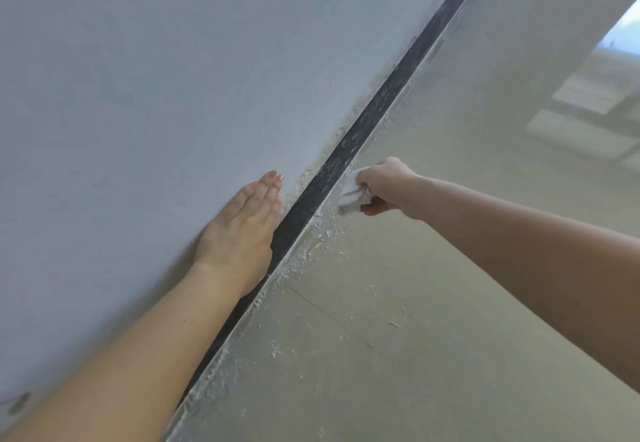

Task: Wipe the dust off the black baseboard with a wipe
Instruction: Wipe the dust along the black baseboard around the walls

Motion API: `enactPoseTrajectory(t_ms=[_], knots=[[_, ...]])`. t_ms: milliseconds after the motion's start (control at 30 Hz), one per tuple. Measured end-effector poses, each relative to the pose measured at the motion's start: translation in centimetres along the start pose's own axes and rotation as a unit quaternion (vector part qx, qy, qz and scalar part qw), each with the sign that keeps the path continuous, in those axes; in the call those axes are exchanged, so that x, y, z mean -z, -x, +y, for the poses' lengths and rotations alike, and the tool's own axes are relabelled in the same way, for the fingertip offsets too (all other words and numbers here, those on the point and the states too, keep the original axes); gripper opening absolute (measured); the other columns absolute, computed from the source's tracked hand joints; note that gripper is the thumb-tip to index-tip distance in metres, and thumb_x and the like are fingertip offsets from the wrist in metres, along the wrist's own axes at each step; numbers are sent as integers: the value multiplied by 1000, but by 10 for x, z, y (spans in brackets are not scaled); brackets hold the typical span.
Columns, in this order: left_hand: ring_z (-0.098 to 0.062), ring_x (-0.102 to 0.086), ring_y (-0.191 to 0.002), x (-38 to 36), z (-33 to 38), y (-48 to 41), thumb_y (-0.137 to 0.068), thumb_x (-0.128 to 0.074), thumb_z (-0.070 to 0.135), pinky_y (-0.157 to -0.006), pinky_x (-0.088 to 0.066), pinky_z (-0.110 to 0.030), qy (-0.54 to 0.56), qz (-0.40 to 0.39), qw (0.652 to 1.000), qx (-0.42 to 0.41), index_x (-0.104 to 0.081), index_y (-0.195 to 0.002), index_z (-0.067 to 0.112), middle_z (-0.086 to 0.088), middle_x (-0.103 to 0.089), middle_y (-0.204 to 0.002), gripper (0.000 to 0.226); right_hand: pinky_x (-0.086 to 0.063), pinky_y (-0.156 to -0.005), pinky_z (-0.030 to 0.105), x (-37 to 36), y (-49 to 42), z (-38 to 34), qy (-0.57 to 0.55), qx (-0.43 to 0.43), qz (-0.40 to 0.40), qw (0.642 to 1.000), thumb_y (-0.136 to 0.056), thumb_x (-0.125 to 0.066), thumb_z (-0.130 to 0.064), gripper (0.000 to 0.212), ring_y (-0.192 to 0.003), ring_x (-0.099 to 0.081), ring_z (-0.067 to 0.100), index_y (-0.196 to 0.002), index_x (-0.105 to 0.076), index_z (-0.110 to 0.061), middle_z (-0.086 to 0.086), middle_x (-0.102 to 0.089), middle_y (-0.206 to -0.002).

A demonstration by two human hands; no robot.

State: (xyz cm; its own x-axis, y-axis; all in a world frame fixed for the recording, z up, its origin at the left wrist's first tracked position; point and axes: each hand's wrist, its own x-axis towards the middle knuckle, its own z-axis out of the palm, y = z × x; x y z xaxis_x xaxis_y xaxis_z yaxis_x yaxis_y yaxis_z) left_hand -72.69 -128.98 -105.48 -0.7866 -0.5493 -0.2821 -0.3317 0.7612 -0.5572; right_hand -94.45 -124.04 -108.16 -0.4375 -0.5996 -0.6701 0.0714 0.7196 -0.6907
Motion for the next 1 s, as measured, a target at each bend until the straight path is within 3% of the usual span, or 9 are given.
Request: enactPoseTrajectory(t_ms=[67,200,367,500,600,667,767,933,1000], knots=[[-25,25,-140,8,0,5,-95,-21,23,-105,29,-38,19,-13,1000,0,9,-148,6,-10,29,-151,63,-55,-78,38,18,21,-20,79,12,-6,997,-87,-42,0,15,-67,-58,28,-77,-52,-5,13,-57,-71],[-27,22,-141,47,-12,11,-96,-26,25,-102,32,-42,19,26,999,-23,0,-149,4,-12,17,-156,62,-51,-57,27,48,57,-68,201,48,-19,978,-88,-45,-3,13,-61,-58,21,-79,-54,-5,11,-59,-73],[-30,19,-141,68,-31,-10,-97,-19,23,-97,32,-46,-74,73,994,-14,2,-147,-1,-15,14,-155,60,-49,-59,26,54,53,-113,308,104,-43,945,-87,-40,-4,19,-62,-58,20,-73,-53,-8,9,-59,-71],[-28,3,-144,59,-36,-37,-90,-8,13,-105,26,-44,-134,138,981,-7,-10,-148,1,-14,0,-157,59,-49,-60,31,22,13,-81,173,93,-25,980,-88,-46,-11,14,-69,-55,27,-74,-50,-8,12,-56,-81],[-28,13,-142,46,-34,-47,-96,-10,25,-104,24,-46,-211,116,971,-11,11,-146,-2,-16,18,-154,61,-51,-61,31,-19,-8,-16,26,-13,-69,997,-84,-43,-12,24,-70,-59,26,-101,-57,-4,14,-62,-88],[-26,13,-143,45,-32,-47,-96,-12,35,-107,21,-45,-244,102,964,0,15,-146,0,-14,20,-154,66,-47,-52,25,-41,-11,24,-30,-87,-125,988,-83,-42,-12,31,-62,-59,24,-108,-59,-5,11,-62,-78],[-27,9,-144,50,-33,-45,-95,-17,40,-111,18,-43,-267,79,960,9,10,-148,3,-12,14,-156,69,-43,-56,26,-71,-1,56,-87,-152,-169,970,-86,-42,-12,32,-65,-58,25,-112,-60,-9,5,-57,-66],[-26,8,-142,57,-27,-48,-95,-21,45,-113,12,-39,-270,40,962,25,7,-149,8,-6,9,-157,71,-43,-61,22,-118,21,67,-112,-188,-212,952,-91,-41,-16,36,-70,-56,17,-123,-56,-15,4,-63,-91],[-24,5,-142,55,-25,-50,-95,-23,45,-114,7,-36,-253,61,965,38,1,-151,10,-3,5,-158,69,-47,-62,24,-131,25,75,-138,-221,-224,939,-88,-42,-14,32,-65,-53,13,-114,-60,-13,2,-61,-85]])
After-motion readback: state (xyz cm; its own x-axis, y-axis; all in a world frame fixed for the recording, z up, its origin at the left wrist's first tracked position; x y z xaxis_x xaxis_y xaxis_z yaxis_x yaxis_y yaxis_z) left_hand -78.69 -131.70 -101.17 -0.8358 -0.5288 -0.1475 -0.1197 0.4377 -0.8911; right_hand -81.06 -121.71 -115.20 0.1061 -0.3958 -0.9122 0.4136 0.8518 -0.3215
